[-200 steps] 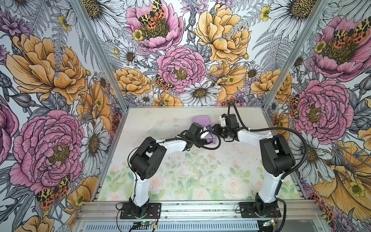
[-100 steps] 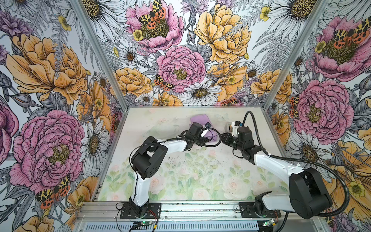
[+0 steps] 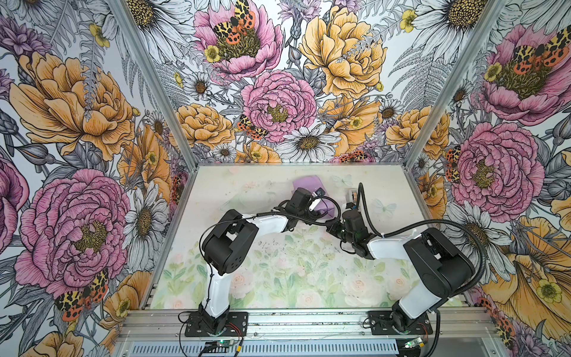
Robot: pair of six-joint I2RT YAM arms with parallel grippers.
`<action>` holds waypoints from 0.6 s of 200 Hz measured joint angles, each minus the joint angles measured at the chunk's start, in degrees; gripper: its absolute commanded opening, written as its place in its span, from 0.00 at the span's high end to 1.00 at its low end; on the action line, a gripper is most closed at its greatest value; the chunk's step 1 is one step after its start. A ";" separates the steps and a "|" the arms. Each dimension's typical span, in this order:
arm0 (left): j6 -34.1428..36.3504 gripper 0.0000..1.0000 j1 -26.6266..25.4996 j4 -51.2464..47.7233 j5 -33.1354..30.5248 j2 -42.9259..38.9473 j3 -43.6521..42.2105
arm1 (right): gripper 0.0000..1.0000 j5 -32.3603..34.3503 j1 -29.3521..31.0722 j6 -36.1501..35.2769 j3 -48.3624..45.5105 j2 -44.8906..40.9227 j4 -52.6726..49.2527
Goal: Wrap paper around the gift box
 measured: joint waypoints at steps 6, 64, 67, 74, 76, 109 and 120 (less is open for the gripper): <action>-0.02 0.20 0.04 0.00 0.22 0.00 0.00 | 0.88 0.02 0.00 0.15 0.15 0.55 0.50; -1.25 0.20 0.81 0.44 2.62 0.00 0.00 | 0.90 -0.07 -0.02 1.16 2.58 6.03 4.70; -1.27 0.20 0.85 0.46 2.67 0.00 0.00 | 0.90 -0.07 -0.02 1.16 2.89 6.32 4.83; -1.31 0.19 0.90 0.55 2.91 0.02 0.00 | 0.90 -0.09 -0.11 1.18 3.54 7.04 5.42; -1.33 0.19 0.92 0.55 2.99 0.00 0.00 | 0.90 -0.13 -0.15 1.18 3.72 7.23 5.57; -1.44 0.17 1.18 0.81 4.09 0.00 -0.07 | 0.91 -0.20 -0.15 1.31 4.79 8.98 6.97; -1.42 0.16 1.29 1.05 4.50 -0.02 -0.24 | 0.91 -0.20 -0.15 1.31 4.79 8.98 7.10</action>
